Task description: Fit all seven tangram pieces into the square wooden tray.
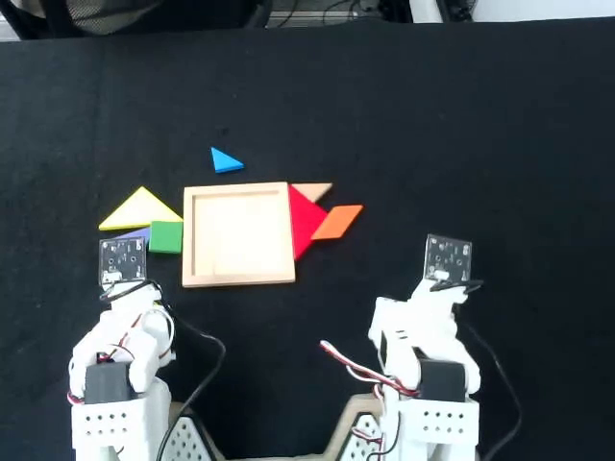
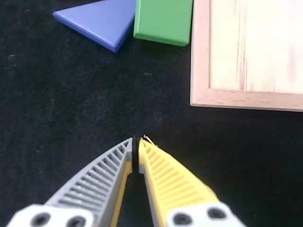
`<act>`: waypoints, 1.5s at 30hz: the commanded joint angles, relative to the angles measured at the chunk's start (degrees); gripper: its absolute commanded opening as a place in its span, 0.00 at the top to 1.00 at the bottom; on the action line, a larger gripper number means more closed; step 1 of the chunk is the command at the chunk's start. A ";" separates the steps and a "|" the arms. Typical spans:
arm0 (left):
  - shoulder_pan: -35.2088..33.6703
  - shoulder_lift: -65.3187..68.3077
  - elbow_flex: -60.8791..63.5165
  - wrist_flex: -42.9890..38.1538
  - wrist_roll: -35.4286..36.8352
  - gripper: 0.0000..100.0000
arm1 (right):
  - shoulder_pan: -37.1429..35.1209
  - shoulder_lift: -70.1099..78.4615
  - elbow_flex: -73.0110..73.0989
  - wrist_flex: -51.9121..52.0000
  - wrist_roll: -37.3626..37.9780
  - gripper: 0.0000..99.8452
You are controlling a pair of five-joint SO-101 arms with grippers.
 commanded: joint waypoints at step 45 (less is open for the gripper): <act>8.75 -0.62 0.84 0.44 -0.62 0.97 | 0.09 -0.75 -0.04 0.26 -0.70 0.99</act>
